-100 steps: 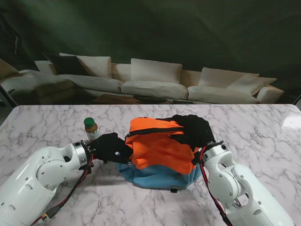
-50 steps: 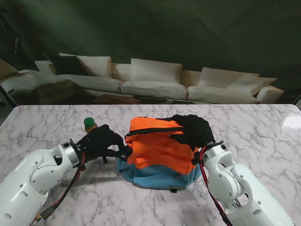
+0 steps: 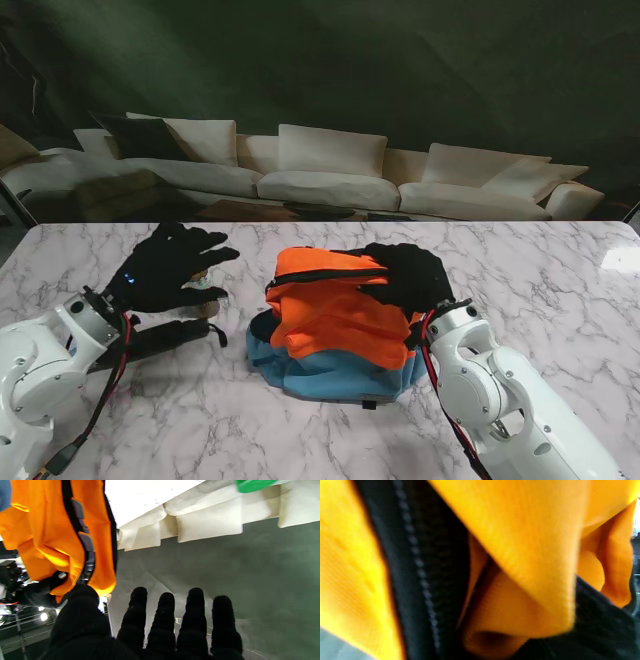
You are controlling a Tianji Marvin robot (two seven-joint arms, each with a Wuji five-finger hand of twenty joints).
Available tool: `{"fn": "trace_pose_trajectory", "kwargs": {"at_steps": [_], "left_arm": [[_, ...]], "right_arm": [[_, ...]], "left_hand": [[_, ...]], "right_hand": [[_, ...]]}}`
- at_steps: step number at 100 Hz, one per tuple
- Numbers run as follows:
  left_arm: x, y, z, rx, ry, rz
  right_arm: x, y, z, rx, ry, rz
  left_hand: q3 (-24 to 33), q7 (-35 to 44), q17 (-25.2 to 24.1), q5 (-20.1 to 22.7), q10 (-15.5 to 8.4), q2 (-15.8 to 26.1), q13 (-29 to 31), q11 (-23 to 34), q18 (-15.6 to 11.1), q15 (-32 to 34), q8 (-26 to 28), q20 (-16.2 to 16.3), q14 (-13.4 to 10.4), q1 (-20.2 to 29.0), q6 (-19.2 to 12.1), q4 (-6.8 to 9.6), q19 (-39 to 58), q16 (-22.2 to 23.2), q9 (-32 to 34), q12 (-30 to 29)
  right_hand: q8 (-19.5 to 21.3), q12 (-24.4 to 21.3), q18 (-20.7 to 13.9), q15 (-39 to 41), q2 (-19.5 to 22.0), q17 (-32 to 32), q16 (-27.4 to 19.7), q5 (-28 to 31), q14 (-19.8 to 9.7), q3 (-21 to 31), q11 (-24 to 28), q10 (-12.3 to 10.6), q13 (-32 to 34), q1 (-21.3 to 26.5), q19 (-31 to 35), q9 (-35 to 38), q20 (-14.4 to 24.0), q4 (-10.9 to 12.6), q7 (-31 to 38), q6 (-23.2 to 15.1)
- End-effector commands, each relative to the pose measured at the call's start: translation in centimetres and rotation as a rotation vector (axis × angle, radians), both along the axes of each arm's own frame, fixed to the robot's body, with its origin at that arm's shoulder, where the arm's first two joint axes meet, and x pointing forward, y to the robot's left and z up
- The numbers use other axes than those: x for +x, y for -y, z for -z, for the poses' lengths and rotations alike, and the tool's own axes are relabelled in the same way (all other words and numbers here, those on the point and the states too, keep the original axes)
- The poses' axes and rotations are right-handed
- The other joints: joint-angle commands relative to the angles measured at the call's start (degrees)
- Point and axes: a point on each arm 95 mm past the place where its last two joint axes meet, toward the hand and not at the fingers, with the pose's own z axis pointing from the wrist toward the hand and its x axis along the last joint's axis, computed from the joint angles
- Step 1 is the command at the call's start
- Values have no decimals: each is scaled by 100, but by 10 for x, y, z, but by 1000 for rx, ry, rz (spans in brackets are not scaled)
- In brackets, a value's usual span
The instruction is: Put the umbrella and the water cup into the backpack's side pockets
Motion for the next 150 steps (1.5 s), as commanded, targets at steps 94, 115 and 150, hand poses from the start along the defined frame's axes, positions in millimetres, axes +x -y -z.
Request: {"fn": "trace_pose_trajectory", "kwargs": {"at_steps": [94, 115, 150], "left_arm": [[35, -114, 89, 10, -358, -490], [42, -114, 116, 58, -435, -522], [62, -102, 132, 68, -496, -498]], "right_arm": [[4, -4, 18, -44, -75, 7], [5, -5, 20, -42, -81, 9], [5, -6, 21, -37, -89, 8]], "left_hand": [[-183, -1101, -372, -1966, 577, -383, -817, -758, -47, -500, -798, -80, 3, -1159, 298, -91, -1089, -323, -1781, -584], [-102, -1097, -332, -2110, 744, -856, -1191, -807, -515, -609, -1053, -276, 34, -1189, 436, -73, -1603, -668, -2186, -1057], [-52, -831, -449, -2119, 146, -1288, -1366, -620, -1268, -610, -671, -684, -698, -926, 897, -88, -1563, -944, -2008, -819]], "right_hand": [[49, -67, 149, -177, 706, -157, -29, 280, -6, 391, 46, -188, 232, 719, 108, 66, 15, 259, 564, -802], [51, -66, 148, -184, 711, -165, -28, 277, -7, 387, 40, -190, 229, 717, 103, 63, 8, 259, 564, -797], [58, -63, 164, -194, 729, -197, -25, 268, -5, 369, 42, -187, 222, 724, 91, 59, -2, 260, 566, -808]]}}
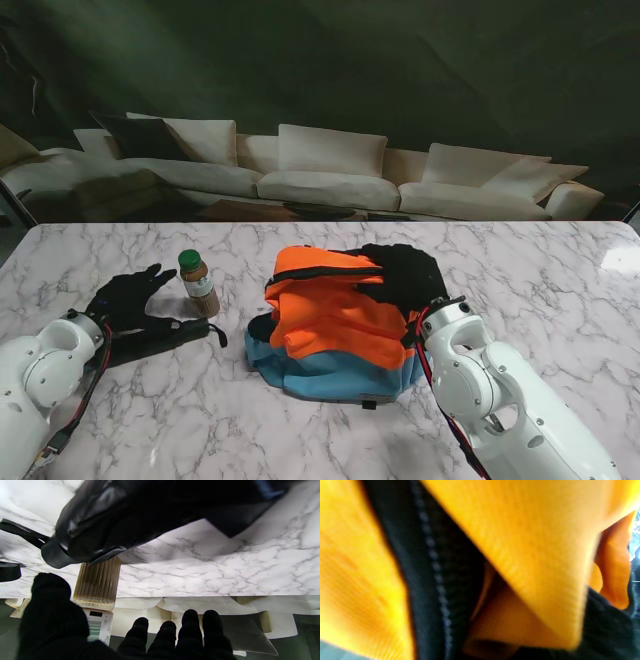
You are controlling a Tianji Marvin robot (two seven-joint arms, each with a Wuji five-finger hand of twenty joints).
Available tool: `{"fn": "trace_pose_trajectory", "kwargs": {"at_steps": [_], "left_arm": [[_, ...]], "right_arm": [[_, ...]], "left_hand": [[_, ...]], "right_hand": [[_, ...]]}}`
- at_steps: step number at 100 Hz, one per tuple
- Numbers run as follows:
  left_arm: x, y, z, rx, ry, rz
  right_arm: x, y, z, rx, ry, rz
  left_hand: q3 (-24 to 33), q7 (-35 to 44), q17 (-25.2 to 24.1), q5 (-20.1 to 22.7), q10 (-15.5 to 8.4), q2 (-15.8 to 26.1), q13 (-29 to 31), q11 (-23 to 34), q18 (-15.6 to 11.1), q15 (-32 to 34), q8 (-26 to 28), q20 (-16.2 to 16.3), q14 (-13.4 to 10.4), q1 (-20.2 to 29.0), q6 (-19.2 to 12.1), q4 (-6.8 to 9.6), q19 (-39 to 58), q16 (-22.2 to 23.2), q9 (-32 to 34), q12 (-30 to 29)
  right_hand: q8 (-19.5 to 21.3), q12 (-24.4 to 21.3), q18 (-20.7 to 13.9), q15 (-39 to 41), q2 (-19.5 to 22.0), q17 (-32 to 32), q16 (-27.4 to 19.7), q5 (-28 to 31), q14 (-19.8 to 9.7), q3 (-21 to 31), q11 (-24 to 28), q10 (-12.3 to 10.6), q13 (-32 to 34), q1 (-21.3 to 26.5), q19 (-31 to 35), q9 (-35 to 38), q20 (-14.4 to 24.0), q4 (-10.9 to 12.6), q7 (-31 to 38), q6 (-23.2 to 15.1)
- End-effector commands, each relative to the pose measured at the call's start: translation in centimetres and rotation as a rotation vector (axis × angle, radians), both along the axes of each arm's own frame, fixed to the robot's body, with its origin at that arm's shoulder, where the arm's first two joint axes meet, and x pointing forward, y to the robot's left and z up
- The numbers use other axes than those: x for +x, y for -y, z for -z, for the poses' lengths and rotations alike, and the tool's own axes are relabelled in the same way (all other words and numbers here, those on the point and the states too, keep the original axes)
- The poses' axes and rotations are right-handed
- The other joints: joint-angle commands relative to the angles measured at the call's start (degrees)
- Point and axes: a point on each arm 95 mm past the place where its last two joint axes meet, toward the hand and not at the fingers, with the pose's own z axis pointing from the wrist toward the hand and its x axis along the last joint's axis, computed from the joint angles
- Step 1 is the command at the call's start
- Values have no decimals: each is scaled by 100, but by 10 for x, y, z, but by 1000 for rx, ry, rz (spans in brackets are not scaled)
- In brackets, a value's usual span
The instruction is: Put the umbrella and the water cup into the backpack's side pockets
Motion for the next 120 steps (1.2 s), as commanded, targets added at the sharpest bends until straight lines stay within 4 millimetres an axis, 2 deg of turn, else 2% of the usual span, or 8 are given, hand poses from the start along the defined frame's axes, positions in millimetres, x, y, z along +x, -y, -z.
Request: {"fn": "trace_pose_trajectory", "kwargs": {"at_steps": [1, 15, 67, 83, 94, 109, 118, 120], "left_arm": [[5, 5, 3, -1, -14, 1], [13, 13, 8, -18, -26, 6], [41, 34, 19, -120, -65, -29], [47, 42, 21, -144, -77, -25], [51, 45, 25, -151, -69, -30], [55, 49, 31, -196, -75, -57], [56, 51, 33, -200, -78, -62], [56, 51, 34, -197, -77, -61]], "right_arm": [[-3, -1, 16, -12, -48, -1], [-3, -1, 16, -10, -49, 1], [-4, 1, 17, -8, -48, 6], [-4, 2, 17, -5, -45, 8], [-3, 2, 18, -5, -44, 9], [-3, 3, 19, -13, -40, 11], [-3, 3, 20, -14, -38, 11], [-3, 3, 20, -14, -38, 11]], "left_hand": [[73, 199, -27, -238, -50, -196, 53, 86, -139, 38, 339, -111, -143, 117, 487, -86, 240, -47, -23, 138], [76, 470, 1, -268, -119, -324, 210, 315, -185, 132, 980, -138, -203, 213, 740, -88, 552, 20, 78, 305], [67, 419, 37, -273, -71, -319, 364, 768, -280, 237, 1189, -117, -222, 172, 1001, -92, 798, 124, 288, 658], [64, 426, 45, -220, -178, -328, 431, 837, -318, 277, 1215, -94, -262, 169, 944, -98, 876, 169, 451, 744], [55, 587, -157, -139, -414, -284, 189, 1049, -399, 145, 1388, -187, -322, 94, 727, -108, 719, 138, 664, 1016], [98, 864, -132, 79, -678, -256, 252, 1214, -474, 157, 1697, -170, -449, 242, 398, -89, 730, 140, 1070, 1228], [105, 1135, -109, 378, -958, -113, 360, 1323, -596, 234, 1998, -17, -613, 438, -30, -82, 921, 214, 1612, 1296], [116, 1185, -88, 459, -1110, -96, 407, 1365, -606, 258, 2036, 10, -629, 478, -113, -76, 957, 232, 1748, 1309]], "right_hand": [[58, 3, 105, 6, 605, -51, -23, 356, -5, 419, 41, -188, 223, 725, 91, 57, -2, 261, 566, -812], [62, 6, 108, 5, 610, -52, -21, 355, -5, 418, 44, -186, 223, 731, 91, 52, -4, 263, 569, -802], [68, 4, 110, 1, 610, -53, -17, 359, -8, 417, 49, -193, 223, 731, 93, 55, -10, 264, 574, -813], [70, 3, 110, 0, 610, -53, -15, 356, -8, 419, 49, -188, 223, 729, 94, 54, -11, 264, 572, -815], [74, 2, 110, 0, 610, -53, -15, 357, -8, 419, 48, -191, 223, 726, 94, 51, -12, 264, 575, -817], [76, 0, 110, -1, 607, -53, -15, 358, -17, 421, 48, -195, 224, 725, 94, 59, -13, 263, 578, -813], [76, -1, 109, -2, 609, -60, -15, 361, -17, 422, 47, -194, 225, 723, 90, 57, -15, 263, 578, -817], [76, 0, 110, -2, 606, -61, -14, 360, -17, 423, 47, -194, 225, 725, 88, 57, -16, 264, 577, -814]]}}
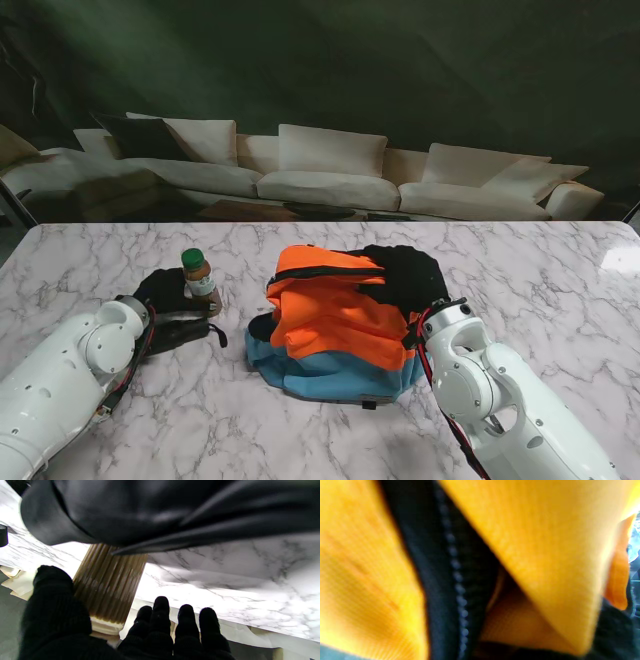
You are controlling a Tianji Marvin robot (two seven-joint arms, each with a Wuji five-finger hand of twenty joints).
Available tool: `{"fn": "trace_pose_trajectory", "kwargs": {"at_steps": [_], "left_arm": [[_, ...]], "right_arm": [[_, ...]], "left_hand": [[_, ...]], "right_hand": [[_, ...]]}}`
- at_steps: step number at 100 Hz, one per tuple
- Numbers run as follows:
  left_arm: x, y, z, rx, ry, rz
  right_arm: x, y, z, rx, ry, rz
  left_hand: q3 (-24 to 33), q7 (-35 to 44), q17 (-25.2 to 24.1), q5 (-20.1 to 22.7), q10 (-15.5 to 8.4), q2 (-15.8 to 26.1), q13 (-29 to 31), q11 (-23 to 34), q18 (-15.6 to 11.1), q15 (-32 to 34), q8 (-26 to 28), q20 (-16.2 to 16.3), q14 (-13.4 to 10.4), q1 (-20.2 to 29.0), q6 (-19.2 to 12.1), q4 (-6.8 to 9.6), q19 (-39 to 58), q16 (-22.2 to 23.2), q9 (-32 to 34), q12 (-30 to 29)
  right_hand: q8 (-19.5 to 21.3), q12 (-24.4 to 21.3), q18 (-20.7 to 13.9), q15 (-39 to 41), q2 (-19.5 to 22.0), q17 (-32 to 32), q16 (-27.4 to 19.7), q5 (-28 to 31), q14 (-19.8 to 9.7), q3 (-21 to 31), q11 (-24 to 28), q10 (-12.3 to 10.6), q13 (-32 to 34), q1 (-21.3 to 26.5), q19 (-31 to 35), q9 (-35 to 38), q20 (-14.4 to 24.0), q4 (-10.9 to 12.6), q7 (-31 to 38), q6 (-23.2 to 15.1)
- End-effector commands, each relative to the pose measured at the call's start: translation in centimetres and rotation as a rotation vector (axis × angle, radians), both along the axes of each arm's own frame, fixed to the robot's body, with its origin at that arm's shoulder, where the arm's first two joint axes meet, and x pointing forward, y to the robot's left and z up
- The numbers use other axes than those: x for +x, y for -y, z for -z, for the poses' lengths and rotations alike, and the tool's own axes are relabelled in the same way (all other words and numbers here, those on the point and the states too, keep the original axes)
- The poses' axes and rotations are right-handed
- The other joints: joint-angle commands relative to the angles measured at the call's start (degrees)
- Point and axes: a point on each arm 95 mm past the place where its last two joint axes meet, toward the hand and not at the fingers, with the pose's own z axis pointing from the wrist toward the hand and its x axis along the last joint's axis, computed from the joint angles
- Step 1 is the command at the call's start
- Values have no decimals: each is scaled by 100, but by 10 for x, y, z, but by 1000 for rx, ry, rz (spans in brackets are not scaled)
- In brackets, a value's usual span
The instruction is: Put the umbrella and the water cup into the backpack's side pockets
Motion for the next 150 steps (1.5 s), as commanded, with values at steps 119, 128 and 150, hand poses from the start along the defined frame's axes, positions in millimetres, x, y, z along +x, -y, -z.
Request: {"fn": "trace_pose_trajectory", "kwargs": {"at_steps": [119, 128, 150], "left_arm": [[-29, 13, -63, -194, 270, 55], [-40, 16, -74, -236, 282, 69], [-66, 24, -87, -395, 242, 83]], "right_arm": [[0, 3, 19, -33, -25, 25], [2, 4, 19, -31, -27, 35], [6, 7, 20, -33, -28, 50]], "left_hand": [[267, 3185, 908, 2440, -336, 622, 2110, 916, 423, 1155, 266, 1384, 14, 2837, -1197, 51, 2314, 1085, 3283, 511], [274, 3181, 952, 2452, -303, 611, 2146, 905, 466, 1157, 269, 1374, 64, 2858, -1159, 47, 2343, 1085, 3302, 506], [251, 3091, 1010, 2517, -186, 594, 2257, 893, 784, 1341, 269, 1460, 295, 2944, -1071, 36, 2681, 1219, 3332, 501]], "right_hand": [[103, 5, 102, -7, 605, -63, -12, 374, -45, 449, 49, -229, 221, 736, 60, 71, -37, 263, 594, -894], [104, 4, 105, -7, 606, -60, -12, 379, -38, 448, 46, -234, 226, 735, 61, 74, -39, 262, 596, -898], [106, 8, 100, -6, 603, -55, -11, 383, -41, 450, 49, -232, 228, 739, 62, 83, -43, 263, 598, -910]]}}
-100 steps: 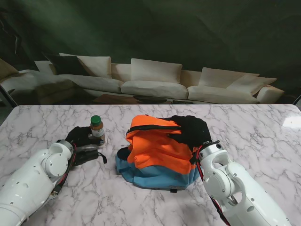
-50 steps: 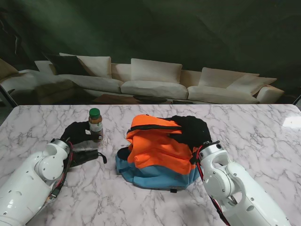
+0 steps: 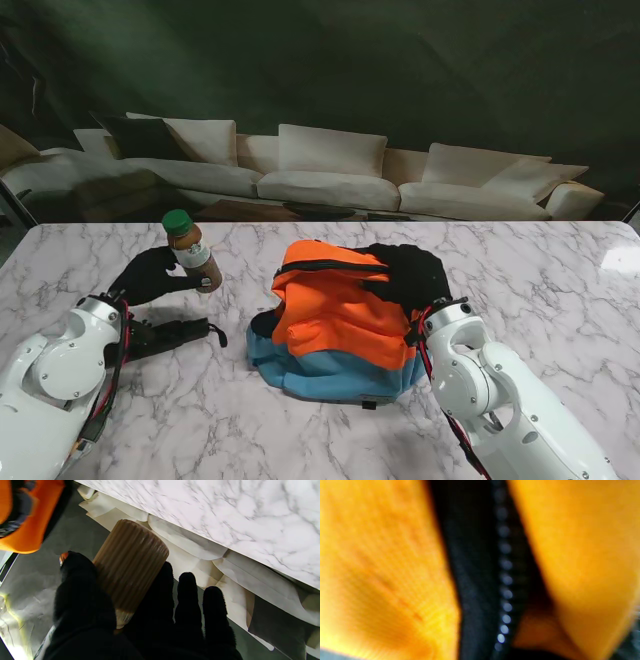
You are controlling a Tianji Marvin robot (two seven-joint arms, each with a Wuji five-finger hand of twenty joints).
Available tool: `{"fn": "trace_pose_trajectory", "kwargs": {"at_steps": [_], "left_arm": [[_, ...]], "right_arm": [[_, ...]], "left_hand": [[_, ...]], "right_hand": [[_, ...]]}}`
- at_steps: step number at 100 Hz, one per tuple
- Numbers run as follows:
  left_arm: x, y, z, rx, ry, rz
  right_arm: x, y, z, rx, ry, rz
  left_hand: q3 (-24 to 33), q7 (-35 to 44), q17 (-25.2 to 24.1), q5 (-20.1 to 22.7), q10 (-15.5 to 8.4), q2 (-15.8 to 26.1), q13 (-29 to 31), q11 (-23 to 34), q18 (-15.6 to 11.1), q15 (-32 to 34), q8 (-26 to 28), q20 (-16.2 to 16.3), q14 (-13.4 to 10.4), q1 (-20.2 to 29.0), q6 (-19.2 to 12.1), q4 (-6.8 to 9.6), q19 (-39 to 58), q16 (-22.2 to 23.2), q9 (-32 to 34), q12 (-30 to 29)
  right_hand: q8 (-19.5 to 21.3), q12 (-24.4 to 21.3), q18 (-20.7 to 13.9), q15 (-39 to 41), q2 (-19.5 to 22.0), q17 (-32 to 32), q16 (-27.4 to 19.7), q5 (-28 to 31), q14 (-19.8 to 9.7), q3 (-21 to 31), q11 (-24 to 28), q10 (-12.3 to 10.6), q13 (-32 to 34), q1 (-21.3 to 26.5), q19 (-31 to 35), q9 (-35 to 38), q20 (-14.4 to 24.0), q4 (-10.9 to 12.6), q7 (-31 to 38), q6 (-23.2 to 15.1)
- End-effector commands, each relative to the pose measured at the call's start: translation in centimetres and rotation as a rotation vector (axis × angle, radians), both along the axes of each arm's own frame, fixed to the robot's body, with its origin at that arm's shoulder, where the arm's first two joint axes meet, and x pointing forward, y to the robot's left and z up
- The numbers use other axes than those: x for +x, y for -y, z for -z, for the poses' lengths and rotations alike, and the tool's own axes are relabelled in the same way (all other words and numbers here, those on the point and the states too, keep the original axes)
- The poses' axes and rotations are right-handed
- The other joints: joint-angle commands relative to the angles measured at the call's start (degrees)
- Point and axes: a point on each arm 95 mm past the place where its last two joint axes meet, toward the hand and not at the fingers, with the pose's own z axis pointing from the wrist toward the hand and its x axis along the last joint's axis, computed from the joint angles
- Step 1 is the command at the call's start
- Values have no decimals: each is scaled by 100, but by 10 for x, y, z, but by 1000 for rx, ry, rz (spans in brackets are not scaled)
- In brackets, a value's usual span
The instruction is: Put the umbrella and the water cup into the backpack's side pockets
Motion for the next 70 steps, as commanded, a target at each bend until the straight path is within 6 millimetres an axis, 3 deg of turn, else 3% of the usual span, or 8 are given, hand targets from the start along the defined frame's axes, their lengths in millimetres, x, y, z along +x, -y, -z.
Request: {"fn": "trace_pose_trajectory", "kwargs": {"at_steps": [1, 32, 48, 70], "left_arm": [[-6, 5, 2, 3, -16, 24], [-29, 31, 5, -105, -97, 135], [-29, 48, 12, -102, -161, 189], [-21, 71, 12, -119, -187, 244]], "right_arm": [[-1, 2, 13, -15, -38, 10], [2, 3, 12, -14, -34, 19], [3, 5, 9, 1, 3, 7], [2, 6, 6, 9, 25, -8]], "left_hand": [[950, 882, -6, 714, -331, 665, 147, 449, 135, 205, 146, 165, 74, 1367, -857, 390, 259, 139, 496, 160], [922, 759, -131, 806, -293, 632, 113, 419, 381, 302, 91, 158, 317, 1412, -898, 387, 240, 297, 465, 230], [895, 672, -246, 908, -95, 611, -38, 368, 481, 350, 77, 145, 444, 1424, -919, 393, 113, 452, 142, 398], [886, 618, -330, 970, -59, 598, -149, 464, 487, 449, 96, 158, 462, 1387, -964, 398, -9, 701, 14, 672]], "right_hand": [[105, 13, 96, -2, 552, -3, -11, 392, -41, 513, 49, -225, 228, 740, 62, 83, -43, 263, 598, -912], [106, 13, 88, -5, 558, 2, -12, 396, -49, 515, 41, -237, 233, 737, 67, 79, -48, 262, 603, -917], [117, 25, 62, 18, 542, 43, -4, 411, -91, 519, 67, -274, 273, 728, 79, 113, -51, 261, 619, -974], [124, 18, 27, 30, 527, 68, 0, 421, -120, 546, 57, -333, 280, 706, 86, 142, -62, 257, 632, -1054]]}}
